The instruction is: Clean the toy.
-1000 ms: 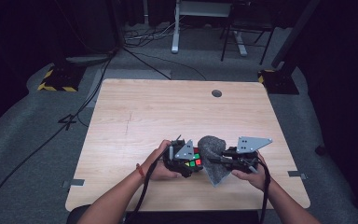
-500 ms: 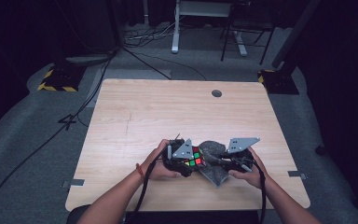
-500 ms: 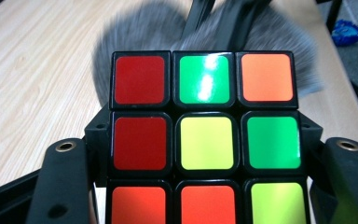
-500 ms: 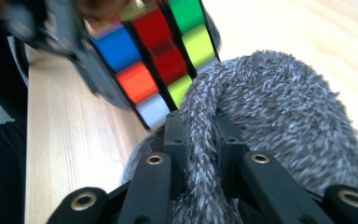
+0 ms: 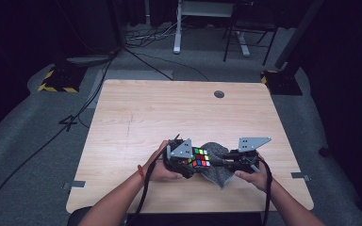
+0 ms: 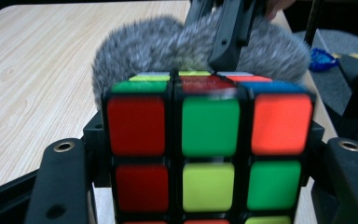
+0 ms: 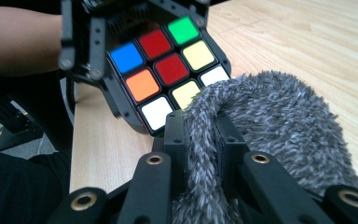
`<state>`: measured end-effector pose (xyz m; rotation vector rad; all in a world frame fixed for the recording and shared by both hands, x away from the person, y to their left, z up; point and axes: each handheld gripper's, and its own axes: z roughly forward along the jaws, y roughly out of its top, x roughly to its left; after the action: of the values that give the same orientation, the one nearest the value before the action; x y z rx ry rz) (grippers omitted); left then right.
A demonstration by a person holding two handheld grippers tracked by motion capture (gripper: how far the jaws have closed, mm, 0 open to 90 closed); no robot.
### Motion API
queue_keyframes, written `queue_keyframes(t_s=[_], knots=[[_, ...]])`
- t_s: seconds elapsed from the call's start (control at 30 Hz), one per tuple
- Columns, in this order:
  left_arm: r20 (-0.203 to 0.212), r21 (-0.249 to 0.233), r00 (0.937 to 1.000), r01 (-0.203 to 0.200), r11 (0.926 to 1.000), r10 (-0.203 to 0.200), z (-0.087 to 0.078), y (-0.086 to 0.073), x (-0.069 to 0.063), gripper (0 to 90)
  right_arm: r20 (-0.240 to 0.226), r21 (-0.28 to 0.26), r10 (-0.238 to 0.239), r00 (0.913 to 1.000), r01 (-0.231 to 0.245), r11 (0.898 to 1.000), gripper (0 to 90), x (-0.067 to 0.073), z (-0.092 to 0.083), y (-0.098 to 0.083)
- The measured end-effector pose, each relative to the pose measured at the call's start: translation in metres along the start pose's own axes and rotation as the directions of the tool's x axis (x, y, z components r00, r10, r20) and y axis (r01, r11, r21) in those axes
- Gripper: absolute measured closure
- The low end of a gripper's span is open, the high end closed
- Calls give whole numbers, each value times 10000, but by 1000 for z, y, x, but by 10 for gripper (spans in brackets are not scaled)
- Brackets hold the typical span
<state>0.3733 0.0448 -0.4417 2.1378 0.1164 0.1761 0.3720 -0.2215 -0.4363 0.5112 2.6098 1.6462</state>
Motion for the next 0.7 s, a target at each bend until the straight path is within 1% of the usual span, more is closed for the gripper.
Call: queue_keyframes(t_s=[0.03, 0.1, 0.17, 0.2, 0.27, 0.33, 0.37, 0.4, 0.43, 0.47, 0.53, 0.57, 0.63, 0.67, 0.7], knots=[[6, -24, 10000, 27, 10000, -27, 0, 0, -1, 330, -20, -12, -18, 10000, 18, 10000, 791, 1, 0, 0], [-60, 54, 9999, -133, 9999, 133, -1, 1, -1, 329, 7, -110, -116, 9999, 116, 9999, 791, 2, -2, 1], [-7, 80, 9999, -144, 9999, 144, -1, 1, -1, 329, -97, -266, -114, 9999, 111, 9996, 792, 4, -3, 3], [-31, 153, 9997, -246, 9996, 247, 0, 1, -2, 329, -80, -288, -224, 9997, 222, 9993, 793, 5, -4, 4], [4, 275, 9996, -296, 9992, 296, 2, 1, -2, 328, -236, -476, -308, 9992, 296, 9984, 794, 8, -5, 7], [60, 476, 9993, -372, 9982, 369, 4, 1, -3, 328, -300, -532, -415, 9987, 398, 9978, 795, 11, -5, 8], [35, 565, 9991, -429, 9975, 427, 5, 1, -4, 328, -436, -640, -477, 9979, 449, 9969, 795, 12, -5, 9], [-38, 801, 9985, -541, 9953, 546, 7, 1, -5, 329, -430, -607, -537, 9976, 511, 9969, 795, 14, -5, 10], [-36, 861, 9986, -531, 9949, 536, 7, 1, -6, 330, -431, -595, -705, 9966, 679, 9959, 795, 16, -6, 12], [13, 794, 9984, -556, 9953, 557, 7, 1, -6, 332, -501, -661, -763, 9958, 729, 9951, 795, 17, -5, 12], [-79, 750, 9982, -579, 9955, 586, 6, 2, -6, 333, -363, -446, -940, 9949, 923, 9947, 795, 20, -5, 14], [-18, 667, 9988, -482, 9966, 485, 5, 2, -5, 333, -349, -453, -912, 9952, 896, 9950, 795, 20, -4, 14], [-179, 752, 9982, -559, 9956, 574, 5, 2, -4, 334, -332, -382, -840, 9959, 827, 9958, 796, 19, -4, 13], [-170, 706, 9985, -498, 9963, 511, 4, 2, -4, 334, -232, -268, -832, 9963, 826, 9962, 797, 19, -3, 12], [-96, 665, 9988, -470, 9967, 477, 3, 2, -3, 334, -236, -225, -769, 9968, 763, 9968, 797, 18, -3, 11]])
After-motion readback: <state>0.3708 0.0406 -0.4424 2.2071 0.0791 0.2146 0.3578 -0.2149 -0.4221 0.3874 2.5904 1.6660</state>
